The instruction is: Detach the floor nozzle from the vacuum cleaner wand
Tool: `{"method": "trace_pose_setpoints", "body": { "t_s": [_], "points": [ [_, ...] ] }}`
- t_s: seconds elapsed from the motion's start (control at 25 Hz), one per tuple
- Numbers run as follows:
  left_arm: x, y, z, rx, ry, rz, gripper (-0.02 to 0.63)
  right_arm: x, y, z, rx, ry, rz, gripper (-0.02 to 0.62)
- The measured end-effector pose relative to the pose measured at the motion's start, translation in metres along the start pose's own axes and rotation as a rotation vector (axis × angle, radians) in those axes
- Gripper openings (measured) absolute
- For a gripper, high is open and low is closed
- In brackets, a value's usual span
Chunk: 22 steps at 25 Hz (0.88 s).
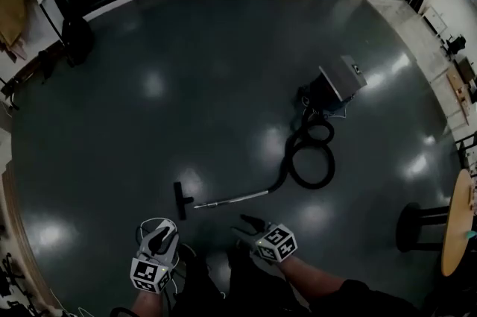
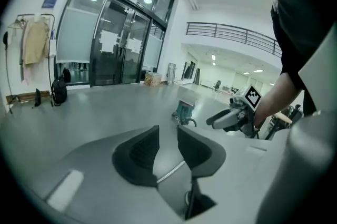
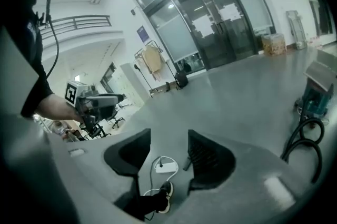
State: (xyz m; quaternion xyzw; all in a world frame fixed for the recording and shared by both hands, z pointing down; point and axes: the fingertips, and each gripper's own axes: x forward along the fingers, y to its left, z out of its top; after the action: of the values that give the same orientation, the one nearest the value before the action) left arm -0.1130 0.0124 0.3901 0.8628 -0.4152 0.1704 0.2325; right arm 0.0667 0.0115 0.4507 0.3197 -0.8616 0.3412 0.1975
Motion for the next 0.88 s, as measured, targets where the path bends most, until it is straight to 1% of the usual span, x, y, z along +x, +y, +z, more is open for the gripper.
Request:
{"method": "trace_pose_setpoints", "body": {
  "t_s": [0.12,0.2,0.28,0.36,0.48,0.6,0.68,0.72,0.8,0.88],
  "points": [
    [-0.039,-0.043,0.031,-0.033,-0.051,-0.017,0.114,-0.021,0.046,0.022,-0.023,-0.003,0.075,0.221],
    [-0.063,-0.064,0.044,-0.020,-0.071,-0.040,0.114,-0.028,0.074,0.029,-0.067,0.005,0.099,0.221],
    [-0.082,-0.077,0.050,0.006,-0.087,-0.066,0.114,-0.035,0.097,0.035,-0.104,-0.002,0.092,0.221],
    [-0.099,-0.085,0.047,0.027,-0.094,-0.097,0.110,-0.045,0.124,0.041,-0.119,-0.028,0.070,0.221],
    [-0.122,-0.092,0.041,0.077,-0.108,-0.137,0.104,-0.060,0.166,0.051,-0.134,-0.086,0.045,0.221],
    [-0.146,-0.100,0.045,0.121,-0.146,-0.171,0.100,-0.072,0.205,0.061,-0.123,-0.152,0.048,0.218],
    [-0.160,-0.105,0.056,0.127,-0.184,-0.188,0.095,-0.079,0.229,0.068,-0.113,-0.196,0.075,0.212],
    [-0.166,-0.110,0.062,0.125,-0.205,-0.195,0.089,-0.083,0.241,0.072,-0.124,-0.217,0.096,0.205],
    [-0.178,-0.120,0.071,0.134,-0.246,-0.206,0.082,-0.096,0.262,0.082,-0.169,-0.262,0.144,0.179],
    [-0.190,-0.130,0.086,0.161,-0.285,-0.206,0.075,-0.109,0.280,0.095,-0.213,-0.306,0.195,0.158]
  ]
}}
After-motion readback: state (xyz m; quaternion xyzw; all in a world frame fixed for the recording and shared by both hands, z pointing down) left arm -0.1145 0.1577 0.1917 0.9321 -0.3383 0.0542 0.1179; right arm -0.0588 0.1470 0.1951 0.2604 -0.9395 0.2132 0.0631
